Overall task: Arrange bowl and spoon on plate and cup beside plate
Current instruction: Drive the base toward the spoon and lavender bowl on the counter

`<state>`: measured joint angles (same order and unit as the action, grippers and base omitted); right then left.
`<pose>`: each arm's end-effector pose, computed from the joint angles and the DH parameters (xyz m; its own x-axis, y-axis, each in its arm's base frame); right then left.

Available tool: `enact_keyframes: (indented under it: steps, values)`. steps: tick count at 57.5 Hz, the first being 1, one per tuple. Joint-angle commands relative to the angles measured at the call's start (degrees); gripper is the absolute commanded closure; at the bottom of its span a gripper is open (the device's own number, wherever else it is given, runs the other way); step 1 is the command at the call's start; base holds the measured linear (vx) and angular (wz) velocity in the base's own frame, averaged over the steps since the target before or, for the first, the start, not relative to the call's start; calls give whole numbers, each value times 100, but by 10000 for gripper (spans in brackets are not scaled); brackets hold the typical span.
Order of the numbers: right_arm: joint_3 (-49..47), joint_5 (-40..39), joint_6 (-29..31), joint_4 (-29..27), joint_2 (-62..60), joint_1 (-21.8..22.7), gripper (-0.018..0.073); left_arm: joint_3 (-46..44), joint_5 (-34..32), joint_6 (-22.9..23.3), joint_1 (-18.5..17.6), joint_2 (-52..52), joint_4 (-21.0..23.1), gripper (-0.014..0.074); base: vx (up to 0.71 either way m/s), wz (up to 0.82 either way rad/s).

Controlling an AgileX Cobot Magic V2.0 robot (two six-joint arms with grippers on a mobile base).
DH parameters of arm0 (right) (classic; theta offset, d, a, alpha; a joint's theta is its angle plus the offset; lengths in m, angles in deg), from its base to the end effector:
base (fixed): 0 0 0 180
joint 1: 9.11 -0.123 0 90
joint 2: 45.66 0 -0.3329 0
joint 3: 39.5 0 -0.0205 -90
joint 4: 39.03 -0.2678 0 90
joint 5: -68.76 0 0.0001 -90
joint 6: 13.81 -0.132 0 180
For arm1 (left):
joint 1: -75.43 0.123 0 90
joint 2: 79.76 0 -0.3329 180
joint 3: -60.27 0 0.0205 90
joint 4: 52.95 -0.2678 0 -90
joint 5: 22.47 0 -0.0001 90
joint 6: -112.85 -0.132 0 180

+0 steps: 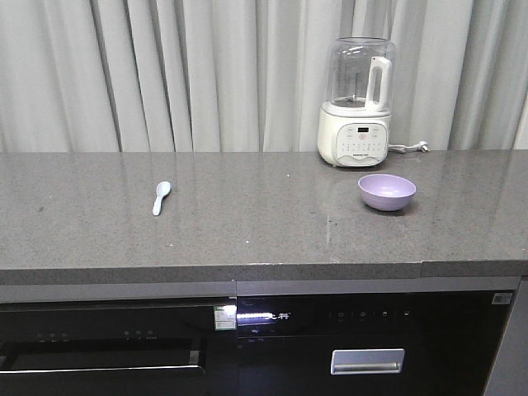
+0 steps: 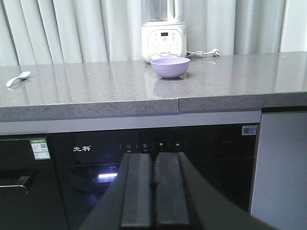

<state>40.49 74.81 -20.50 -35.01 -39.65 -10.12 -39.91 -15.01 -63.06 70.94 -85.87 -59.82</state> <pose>0.0666 0.0002 0.1922 -0.0360 0.0463 -0.9983 -0.0086 0.9989 0.0467 0.0664 -0.0031 0.1901 -0.0550 0.0520 -0.9971 0.0655 0.9967 0.0483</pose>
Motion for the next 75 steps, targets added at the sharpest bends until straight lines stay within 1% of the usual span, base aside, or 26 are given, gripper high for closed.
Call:
enact_keyframes:
  steps: [1, 49, 75]
  values:
    - [32, -489, 14, 44, -28, 24, 568, -147, -445, 5, 10, 102, 41, 594, 0, 0]
    - [32, -489, 14, 44, -28, 24, 568, -147, -445, 5, 10, 102, 41, 594, 0, -1]
    - [32, -489, 14, 44, -28, 24, 568, -147, -445, 5, 10, 102, 41, 594, 12, -36]
